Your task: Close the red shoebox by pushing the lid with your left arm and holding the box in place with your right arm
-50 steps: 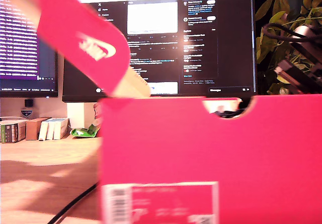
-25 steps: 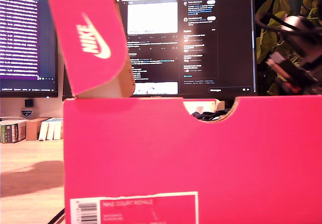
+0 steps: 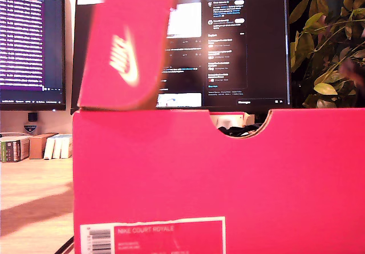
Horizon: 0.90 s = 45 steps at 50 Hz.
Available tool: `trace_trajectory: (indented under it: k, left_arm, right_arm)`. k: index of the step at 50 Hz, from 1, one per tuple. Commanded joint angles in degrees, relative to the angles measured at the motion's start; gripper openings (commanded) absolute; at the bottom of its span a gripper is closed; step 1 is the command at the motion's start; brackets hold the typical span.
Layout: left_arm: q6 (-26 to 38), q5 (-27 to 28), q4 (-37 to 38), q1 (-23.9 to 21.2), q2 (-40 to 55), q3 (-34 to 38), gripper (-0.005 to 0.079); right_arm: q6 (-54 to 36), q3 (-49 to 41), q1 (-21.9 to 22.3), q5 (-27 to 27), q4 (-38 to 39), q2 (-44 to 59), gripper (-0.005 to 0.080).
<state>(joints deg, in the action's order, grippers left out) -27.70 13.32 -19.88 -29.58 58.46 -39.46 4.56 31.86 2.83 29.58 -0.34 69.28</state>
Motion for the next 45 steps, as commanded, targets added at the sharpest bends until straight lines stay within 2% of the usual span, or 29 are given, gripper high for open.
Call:
trace_trajectory:
  k: [1, 6, 10, 12, 17, 24, 32, 45]
  left_arm:
    - [1.14, 0.98, -1.09, -0.11, -2.34, -0.46, -0.0019]
    - [1.14, 4.02, 7.23, 1.42, -2.32, -0.46, -0.0019]
    - [1.27, 5.62, 15.02, 2.62, -2.29, -0.46, -0.0019]
    - [3.50, 6.01, 18.08, 2.84, -2.27, -0.46, -0.0019]
    - [5.70, 6.10, 23.23, 2.84, -2.27, -0.46, -0.0018]
    - [6.86, 6.14, 25.62, 3.45, -2.27, -0.46, -0.0018]
    - [7.17, 6.32, 25.92, 3.58, -2.27, -0.46, -0.0018]
    - [7.17, 6.88, 26.27, 3.58, -2.27, -0.46, -0.0018]
  right_arm:
    - [0.07, 1.05, 0.35, 2.69, -0.74, -0.17, -0.0012]
    - [1.46, 2.40, 0.33, 7.30, -2.05, -0.17, -0.0012]
    - [3.37, 2.91, -0.09, 13.25, -2.99, -0.17, -0.0012]
    - [4.31, 2.91, -0.59, 15.80, -3.34, -0.17, -0.0012]
    - [4.68, 2.91, -2.36, 18.10, -6.14, -0.17, -0.0012]
    - [2.82, 2.91, -5.53, 18.05, -10.34, 0.07, -0.0012]
    - [2.60, 2.91, -8.66, 18.08, -10.40, 0.11, -0.0012]
    - [2.93, 2.91, -9.73, 21.16, -10.45, 0.11, -0.0012]
